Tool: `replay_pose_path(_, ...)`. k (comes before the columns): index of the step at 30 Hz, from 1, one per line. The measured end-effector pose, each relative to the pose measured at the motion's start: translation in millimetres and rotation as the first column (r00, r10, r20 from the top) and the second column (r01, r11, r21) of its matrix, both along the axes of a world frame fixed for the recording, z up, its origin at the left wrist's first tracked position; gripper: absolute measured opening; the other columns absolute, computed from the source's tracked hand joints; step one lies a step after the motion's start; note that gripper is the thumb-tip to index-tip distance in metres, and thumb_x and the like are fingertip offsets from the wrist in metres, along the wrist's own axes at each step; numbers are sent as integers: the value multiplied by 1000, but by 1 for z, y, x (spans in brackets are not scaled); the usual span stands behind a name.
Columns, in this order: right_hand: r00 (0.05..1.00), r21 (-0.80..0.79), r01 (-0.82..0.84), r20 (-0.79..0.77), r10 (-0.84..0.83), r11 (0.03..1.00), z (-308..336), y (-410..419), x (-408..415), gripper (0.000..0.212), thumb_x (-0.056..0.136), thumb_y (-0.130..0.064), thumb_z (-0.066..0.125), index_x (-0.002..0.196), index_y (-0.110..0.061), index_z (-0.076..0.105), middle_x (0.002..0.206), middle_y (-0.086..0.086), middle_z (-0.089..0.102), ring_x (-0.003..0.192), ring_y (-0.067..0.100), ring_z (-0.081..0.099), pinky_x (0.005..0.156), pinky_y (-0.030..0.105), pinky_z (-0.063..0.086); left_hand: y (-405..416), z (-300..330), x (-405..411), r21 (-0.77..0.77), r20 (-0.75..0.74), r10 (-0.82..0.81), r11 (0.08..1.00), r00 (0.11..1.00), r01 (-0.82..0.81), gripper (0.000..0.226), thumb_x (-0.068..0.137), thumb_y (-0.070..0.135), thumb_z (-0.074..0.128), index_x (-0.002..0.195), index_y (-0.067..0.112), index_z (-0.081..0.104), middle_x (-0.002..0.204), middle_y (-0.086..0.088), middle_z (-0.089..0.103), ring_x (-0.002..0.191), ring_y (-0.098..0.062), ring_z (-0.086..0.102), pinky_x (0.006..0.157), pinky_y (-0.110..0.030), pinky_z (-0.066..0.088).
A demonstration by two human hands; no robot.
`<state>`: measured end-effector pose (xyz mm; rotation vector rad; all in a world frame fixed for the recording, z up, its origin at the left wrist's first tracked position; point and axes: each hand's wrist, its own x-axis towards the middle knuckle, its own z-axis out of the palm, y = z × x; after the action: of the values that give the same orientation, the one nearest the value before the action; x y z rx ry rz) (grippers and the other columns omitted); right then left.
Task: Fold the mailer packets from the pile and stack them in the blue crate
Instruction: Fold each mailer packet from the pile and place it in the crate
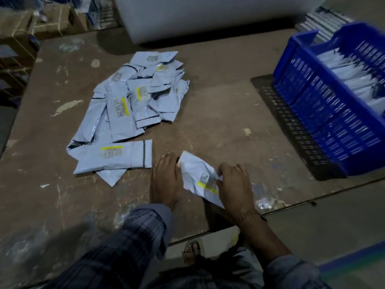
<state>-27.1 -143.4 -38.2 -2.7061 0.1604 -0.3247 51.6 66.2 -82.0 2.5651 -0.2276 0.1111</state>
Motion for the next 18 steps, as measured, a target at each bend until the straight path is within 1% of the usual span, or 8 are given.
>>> replay_pose_path(2,995,6,101,10,-101,995,22,-26,2,36,73,-17,76,106,-19,62,87,5,67,82,35,59,75,41,42,-20,5,5,18,10,35,999,999,-35,49,108,38,32,136,13,63,142,-12,63,132,-38,56,111,-52,45)
replay_pose_path(4,991,-45,131,46,-129,990,46,-52,6,48,73,-10,77,118,-17,65,97,6,71,85,35,62,75,41,44,-44,9,7,137,-23,44,990,999,-40,56,106,44,30,140,11,61,146,-15,60,132,-41,55,109,-55,45)
replay_pose_path(7,984,-35,107,147,-101,994,82,-92,14,40,77,-4,66,115,-15,66,100,7,69,89,35,62,75,44,47,-83,16,10,316,-131,-5,948,991,47,72,102,55,25,151,9,51,161,-20,44,145,-43,42,114,-59,36)
replay_pose_path(9,978,11,110,177,-110,994,107,-120,18,37,79,-3,63,115,-15,64,102,7,67,91,34,60,77,46,48,-112,23,15,384,-249,-32,914,968,129,72,103,58,24,159,15,40,170,-18,28,155,-41,24,120,-60,26)
replay_pose_path(11,968,18,135,209,-136,991,131,-147,21,36,81,-2,65,115,-16,64,101,6,67,90,31,59,78,47,49,-139,24,24,387,-292,-63,905,954,178,68,108,54,31,166,19,23,176,-12,10,160,-39,7,124,-61,16)
replay_pose_path(13,958,-3,154,247,-148,988,153,-174,23,35,81,-2,68,112,-17,64,99,4,67,90,29,59,81,47,48,-166,25,30,389,-324,-77,898,943,207,72,109,54,30,169,21,9,177,-8,0,161,-39,-1,126,-62,9)
replay_pose_path(17,936,-53,151,329,-126,987,189,-233,28,29,81,-10,58,108,-16,66,97,4,68,89,31,60,80,46,46,-216,24,42,424,-365,-62,877,929,225,85,96,59,12,169,17,2,176,-12,-5,161,-41,-5,122,-64,11)
replay_pose_path(18,930,-65,150,347,-119,986,196,-247,29,27,81,-12,57,107,-16,66,96,4,68,89,31,60,81,47,46,-229,22,46,411,-386,-52,884,921,223,84,99,60,12,169,15,0,175,-13,-9,161,-41,-9,122,-65,11)
